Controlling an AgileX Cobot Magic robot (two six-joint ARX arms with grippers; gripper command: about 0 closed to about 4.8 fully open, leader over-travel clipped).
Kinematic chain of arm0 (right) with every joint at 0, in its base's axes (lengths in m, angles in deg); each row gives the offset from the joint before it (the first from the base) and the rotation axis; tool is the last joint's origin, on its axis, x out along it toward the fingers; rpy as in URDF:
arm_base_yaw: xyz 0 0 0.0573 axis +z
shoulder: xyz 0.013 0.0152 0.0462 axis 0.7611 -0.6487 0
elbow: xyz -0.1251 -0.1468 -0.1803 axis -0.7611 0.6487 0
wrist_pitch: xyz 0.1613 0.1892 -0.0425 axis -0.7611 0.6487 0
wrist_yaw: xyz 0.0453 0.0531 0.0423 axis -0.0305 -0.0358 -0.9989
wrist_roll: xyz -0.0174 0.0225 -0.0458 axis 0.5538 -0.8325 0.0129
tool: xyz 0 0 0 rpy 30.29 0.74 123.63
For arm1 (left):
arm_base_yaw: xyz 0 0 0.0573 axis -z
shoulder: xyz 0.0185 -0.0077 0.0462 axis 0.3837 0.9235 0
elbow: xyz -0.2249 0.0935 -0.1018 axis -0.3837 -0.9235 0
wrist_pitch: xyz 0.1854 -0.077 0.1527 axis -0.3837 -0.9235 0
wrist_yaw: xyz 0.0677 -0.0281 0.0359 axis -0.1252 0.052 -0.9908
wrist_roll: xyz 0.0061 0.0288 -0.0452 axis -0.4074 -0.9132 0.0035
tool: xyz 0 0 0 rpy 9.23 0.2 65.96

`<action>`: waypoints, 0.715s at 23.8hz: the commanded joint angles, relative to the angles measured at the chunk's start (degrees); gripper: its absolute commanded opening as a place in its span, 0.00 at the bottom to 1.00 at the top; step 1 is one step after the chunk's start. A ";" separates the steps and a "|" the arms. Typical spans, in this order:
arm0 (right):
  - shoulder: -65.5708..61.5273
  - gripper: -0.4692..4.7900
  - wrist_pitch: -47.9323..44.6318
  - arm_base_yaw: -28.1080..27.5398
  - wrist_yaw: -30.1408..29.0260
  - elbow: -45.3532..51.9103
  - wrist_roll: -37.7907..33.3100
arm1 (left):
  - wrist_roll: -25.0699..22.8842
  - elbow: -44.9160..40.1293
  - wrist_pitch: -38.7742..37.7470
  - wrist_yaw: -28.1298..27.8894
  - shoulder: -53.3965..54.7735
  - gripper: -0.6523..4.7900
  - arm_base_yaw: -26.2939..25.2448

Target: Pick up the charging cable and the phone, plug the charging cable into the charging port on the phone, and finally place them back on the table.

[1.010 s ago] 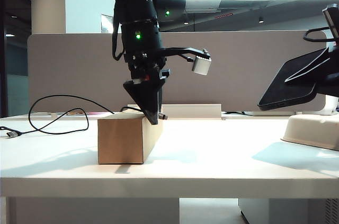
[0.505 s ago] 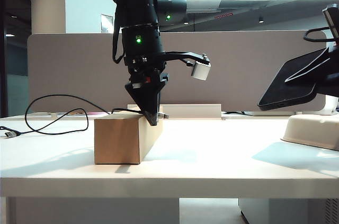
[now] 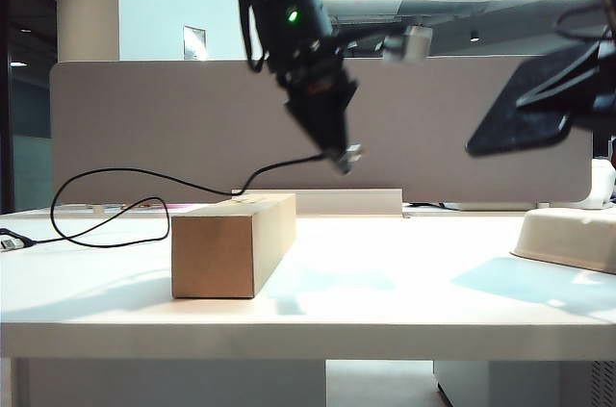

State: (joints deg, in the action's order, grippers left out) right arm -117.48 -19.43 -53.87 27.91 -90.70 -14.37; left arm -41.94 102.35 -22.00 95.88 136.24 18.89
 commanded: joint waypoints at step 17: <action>16.57 0.08 -2.45 -0.09 -0.48 -8.92 -7.56 | 14.73 8.26 0.79 45.72 -0.68 0.11 0.24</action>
State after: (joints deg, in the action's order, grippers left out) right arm -101.44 -19.65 -54.05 27.40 -98.92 -20.53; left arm -27.47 110.18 -21.65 138.07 135.94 18.98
